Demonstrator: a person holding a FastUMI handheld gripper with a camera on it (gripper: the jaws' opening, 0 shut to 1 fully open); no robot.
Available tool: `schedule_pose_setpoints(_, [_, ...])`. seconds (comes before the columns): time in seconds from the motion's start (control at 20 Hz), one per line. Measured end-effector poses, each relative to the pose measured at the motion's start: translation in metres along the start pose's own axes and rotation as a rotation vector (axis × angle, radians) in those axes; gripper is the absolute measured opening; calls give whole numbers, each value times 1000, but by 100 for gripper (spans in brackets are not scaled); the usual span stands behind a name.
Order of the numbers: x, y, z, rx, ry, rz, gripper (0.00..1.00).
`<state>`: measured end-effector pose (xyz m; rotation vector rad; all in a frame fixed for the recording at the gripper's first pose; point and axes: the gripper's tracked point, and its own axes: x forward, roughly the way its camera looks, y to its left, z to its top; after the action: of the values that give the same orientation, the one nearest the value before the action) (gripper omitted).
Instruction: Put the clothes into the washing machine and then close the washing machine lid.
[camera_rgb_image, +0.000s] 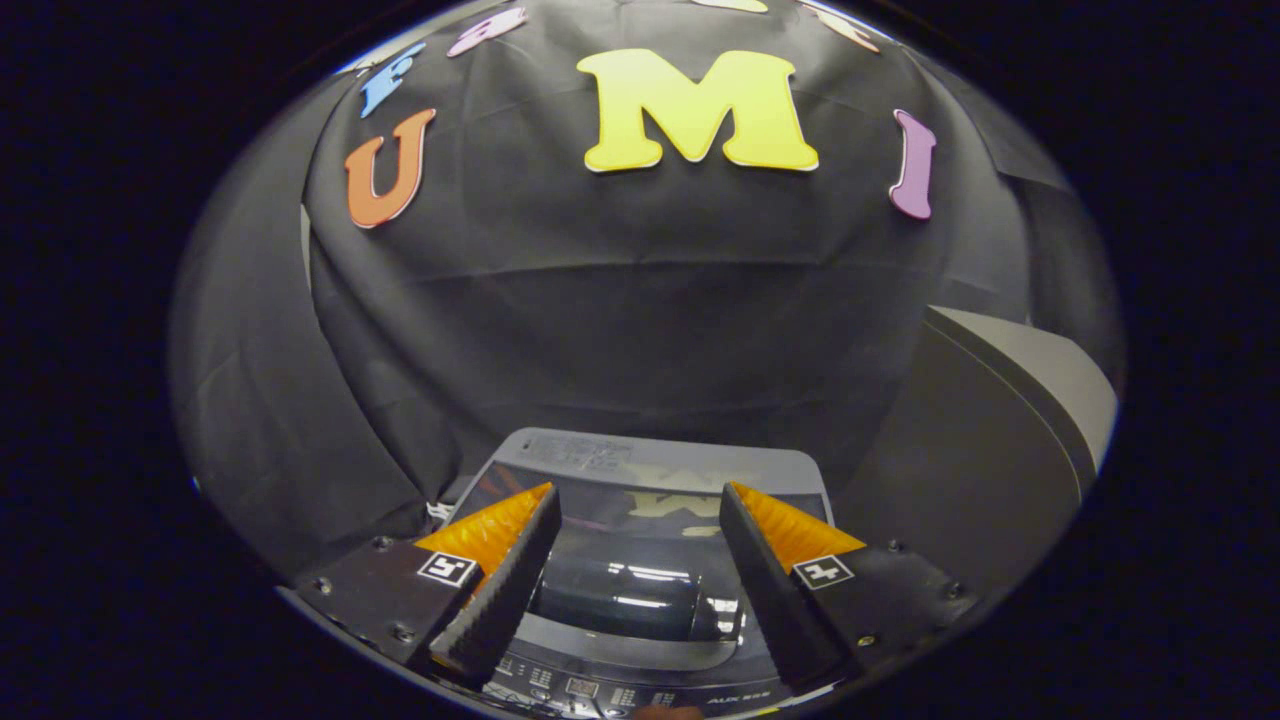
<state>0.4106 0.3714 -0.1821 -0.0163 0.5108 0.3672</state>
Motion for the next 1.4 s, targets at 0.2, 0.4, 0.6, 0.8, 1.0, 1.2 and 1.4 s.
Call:
schedule_pose_setpoints(0.2, [-10, 0, -1, -2, -12, 5, 100])
schedule_pose_setpoints(0.4, [-41, -4, 8, -47, -70, 28, 100])
schedule_pose_setpoints(0.6, [-99, -22, 12, -65, -141, 58, 100])
schedule_pose_setpoints(0.8, [-182, -50, 1, -34, -209, 51, 100])
schedule_pose_setpoints(1.0, [-269, -81, -26, -14, -256, 15, 100])
schedule_pose_setpoints(1.2, [-364, -114, -47, 16, -319, -63, 100])
schedule_pose_setpoints(1.4, [-439, -137, -64, 23, -359, -128, 100])
